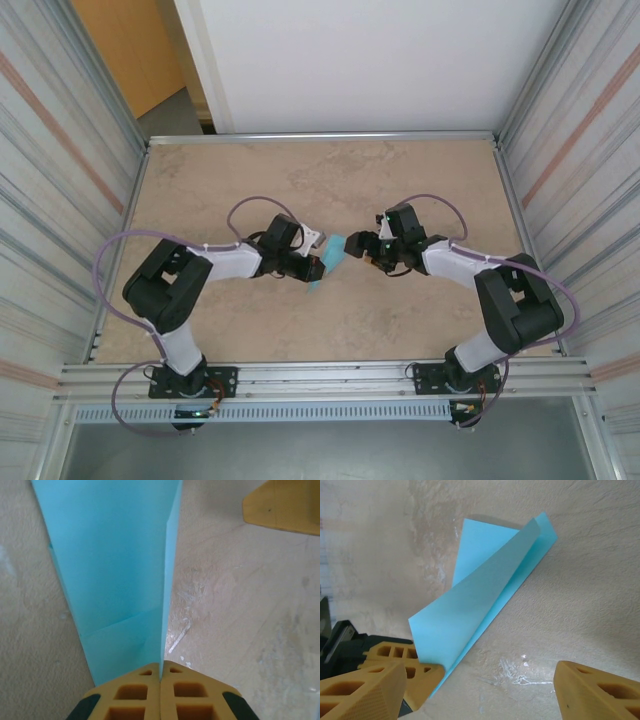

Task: Fold a paper plane with a square sheet of paper (pick it up from the middle)
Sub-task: Fold the wing for the fifth time at the center of the table.

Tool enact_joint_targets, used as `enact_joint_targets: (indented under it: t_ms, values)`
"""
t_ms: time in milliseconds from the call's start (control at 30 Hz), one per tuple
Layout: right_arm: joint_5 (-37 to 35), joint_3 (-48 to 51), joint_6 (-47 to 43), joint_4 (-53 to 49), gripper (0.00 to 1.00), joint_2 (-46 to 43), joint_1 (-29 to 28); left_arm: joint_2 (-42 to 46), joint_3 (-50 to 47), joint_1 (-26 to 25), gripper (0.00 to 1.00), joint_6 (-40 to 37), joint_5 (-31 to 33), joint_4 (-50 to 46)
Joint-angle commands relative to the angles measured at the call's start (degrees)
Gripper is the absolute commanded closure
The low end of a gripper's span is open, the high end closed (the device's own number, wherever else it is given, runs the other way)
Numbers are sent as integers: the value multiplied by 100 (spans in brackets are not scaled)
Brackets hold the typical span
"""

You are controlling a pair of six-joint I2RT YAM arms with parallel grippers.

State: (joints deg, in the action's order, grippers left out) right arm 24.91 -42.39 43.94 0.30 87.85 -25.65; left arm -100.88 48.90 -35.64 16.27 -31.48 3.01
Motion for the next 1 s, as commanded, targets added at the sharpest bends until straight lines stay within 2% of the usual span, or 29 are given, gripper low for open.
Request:
enact_joint_targets:
  t_ms: [0, 300, 733, 967]
  values:
    - [136, -124, -380, -125, 23, 192, -130, -116, 181, 148, 94, 551, -790, 66]
    - [312, -582, -457, -175, 28, 823, -204, -233, 156, 290, 95, 1231, -1154, 350]
    - [2, -959, -466, -445, 32, 1279, -240, -539, 137, 451, 94, 2034, -1720, 885]
    - [-218, -1124, -466, -677, 34, 1562, -249, -672, 141, 461, 93, 2125, -1824, 932]
